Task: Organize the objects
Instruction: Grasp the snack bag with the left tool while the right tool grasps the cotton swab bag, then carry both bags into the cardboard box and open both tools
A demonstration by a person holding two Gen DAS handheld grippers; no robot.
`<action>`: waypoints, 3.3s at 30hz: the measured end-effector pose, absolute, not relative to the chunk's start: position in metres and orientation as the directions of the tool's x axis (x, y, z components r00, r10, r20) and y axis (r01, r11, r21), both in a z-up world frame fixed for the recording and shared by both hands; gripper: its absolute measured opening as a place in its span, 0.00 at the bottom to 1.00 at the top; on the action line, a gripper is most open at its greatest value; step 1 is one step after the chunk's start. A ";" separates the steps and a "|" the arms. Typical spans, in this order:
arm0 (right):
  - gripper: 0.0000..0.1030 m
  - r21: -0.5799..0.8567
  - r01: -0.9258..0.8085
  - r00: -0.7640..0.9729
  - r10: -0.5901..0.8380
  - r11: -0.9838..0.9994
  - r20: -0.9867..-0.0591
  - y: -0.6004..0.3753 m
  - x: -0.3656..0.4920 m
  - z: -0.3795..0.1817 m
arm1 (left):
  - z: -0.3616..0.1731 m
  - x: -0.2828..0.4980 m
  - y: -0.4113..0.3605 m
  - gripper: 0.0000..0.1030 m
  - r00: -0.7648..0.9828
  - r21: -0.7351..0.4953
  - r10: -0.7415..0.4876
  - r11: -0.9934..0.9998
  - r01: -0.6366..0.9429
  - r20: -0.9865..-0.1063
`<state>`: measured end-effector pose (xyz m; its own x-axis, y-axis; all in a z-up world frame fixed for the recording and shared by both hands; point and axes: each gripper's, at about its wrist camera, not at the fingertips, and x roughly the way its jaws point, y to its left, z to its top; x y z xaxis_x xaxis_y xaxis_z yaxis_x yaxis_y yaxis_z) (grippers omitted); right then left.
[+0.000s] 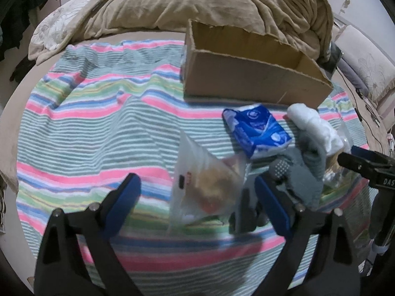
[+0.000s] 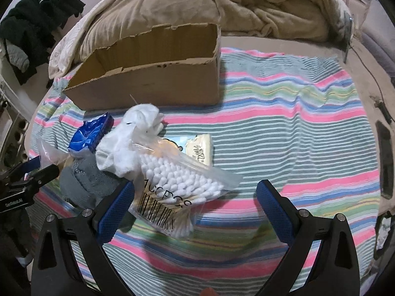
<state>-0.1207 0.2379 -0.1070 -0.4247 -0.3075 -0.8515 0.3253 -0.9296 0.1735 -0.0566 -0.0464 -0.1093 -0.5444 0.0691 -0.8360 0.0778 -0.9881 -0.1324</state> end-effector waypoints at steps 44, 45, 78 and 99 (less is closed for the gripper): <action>0.45 0.200 0.429 -0.585 -0.440 -0.881 -0.681 0.251 -0.132 -0.016 | -0.021 -0.075 -0.012 0.50 -0.685 -0.221 0.221 -0.971 -0.088 -0.694; 0.45 0.198 0.430 -0.589 -0.440 -0.881 -0.678 0.251 -0.136 -0.014 | -0.019 -0.078 -0.011 0.50 -0.688 -0.224 0.223 -0.970 -0.090 -0.691; 0.44 0.176 0.522 -0.508 -0.470 -0.835 -0.722 0.195 -0.236 -0.057 | -0.056 -0.202 0.032 0.51 -0.671 -0.238 0.289 -0.956 -0.170 -0.682; 0.64 0.177 0.481 -0.528 -0.445 -0.859 -0.723 0.203 -0.234 -0.054 | -0.048 -0.193 0.025 0.62 -0.663 -0.250 0.280 -0.958 -0.142 -0.695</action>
<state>-0.2337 0.2029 -0.0545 -0.5281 -0.4449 -0.7233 0.4809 -0.8587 0.1771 -0.1934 0.0253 -0.0476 -0.6625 0.2797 -0.6949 -0.1425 -0.9578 -0.2497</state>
